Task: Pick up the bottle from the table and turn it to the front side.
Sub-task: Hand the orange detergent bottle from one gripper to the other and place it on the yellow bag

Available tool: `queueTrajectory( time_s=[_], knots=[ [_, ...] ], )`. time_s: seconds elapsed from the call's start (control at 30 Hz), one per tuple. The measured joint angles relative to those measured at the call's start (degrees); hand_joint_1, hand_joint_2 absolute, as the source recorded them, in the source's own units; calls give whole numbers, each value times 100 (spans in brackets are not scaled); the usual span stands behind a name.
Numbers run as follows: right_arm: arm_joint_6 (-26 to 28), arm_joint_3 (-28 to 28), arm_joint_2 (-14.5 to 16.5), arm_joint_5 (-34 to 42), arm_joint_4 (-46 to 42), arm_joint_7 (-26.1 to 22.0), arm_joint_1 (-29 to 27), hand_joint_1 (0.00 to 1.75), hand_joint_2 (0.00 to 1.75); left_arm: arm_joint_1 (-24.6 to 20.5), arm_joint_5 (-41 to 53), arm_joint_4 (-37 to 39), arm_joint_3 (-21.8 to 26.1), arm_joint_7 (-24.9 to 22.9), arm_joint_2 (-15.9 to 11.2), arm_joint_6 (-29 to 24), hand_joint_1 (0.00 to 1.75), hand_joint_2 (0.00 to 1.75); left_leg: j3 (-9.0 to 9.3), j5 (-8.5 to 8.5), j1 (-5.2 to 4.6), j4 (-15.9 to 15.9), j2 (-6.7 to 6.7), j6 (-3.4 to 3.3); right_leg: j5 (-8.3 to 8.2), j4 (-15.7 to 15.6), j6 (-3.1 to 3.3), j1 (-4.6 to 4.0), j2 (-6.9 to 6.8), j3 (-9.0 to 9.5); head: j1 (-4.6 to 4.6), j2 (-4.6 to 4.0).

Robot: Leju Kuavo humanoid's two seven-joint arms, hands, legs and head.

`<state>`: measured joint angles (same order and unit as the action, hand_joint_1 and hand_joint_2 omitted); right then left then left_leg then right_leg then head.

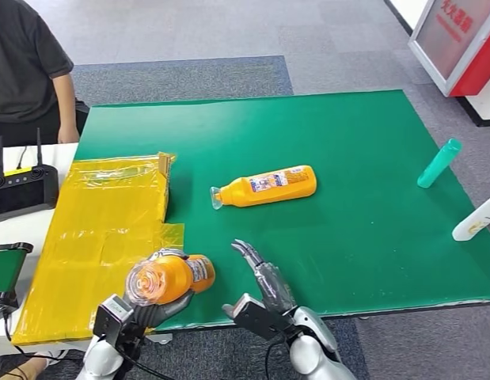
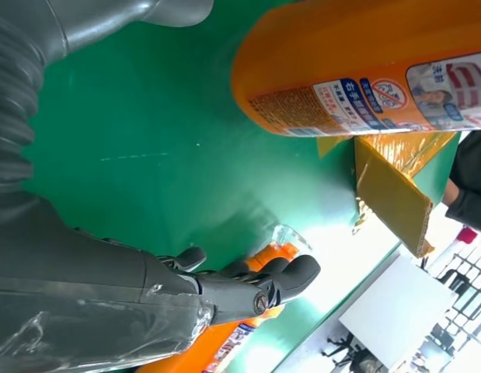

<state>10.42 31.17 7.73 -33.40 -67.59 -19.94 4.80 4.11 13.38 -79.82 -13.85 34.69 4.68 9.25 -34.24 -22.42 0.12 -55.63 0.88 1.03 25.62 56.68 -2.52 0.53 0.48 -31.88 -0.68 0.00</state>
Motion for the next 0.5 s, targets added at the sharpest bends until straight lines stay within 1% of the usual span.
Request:
queueTrajectory(
  time_s=[0.37,0.43,0.5],
  knots=[
    [0,-20,-2,-1,-26,3,-10,0,175,10,0,-11,28,0,-2,-32,175,175,0,0,0,0,0,0,0,0,0,0,0,0,1,0],
    [7,-26,-2,-3,-35,14,-19,0,175,23,77,-43,54,-11,-3,-174,175,175,0,0,0,0,0,0,0,0,0,0,0,0,1,0],
    [15,-46,-3,-16,-73,35,-53,0,175,46,306,-130,109,-79,-5,-471,175,175,0,0,0,0,0,0,0,0,0,0,0,-1,1,0]
  ],
)
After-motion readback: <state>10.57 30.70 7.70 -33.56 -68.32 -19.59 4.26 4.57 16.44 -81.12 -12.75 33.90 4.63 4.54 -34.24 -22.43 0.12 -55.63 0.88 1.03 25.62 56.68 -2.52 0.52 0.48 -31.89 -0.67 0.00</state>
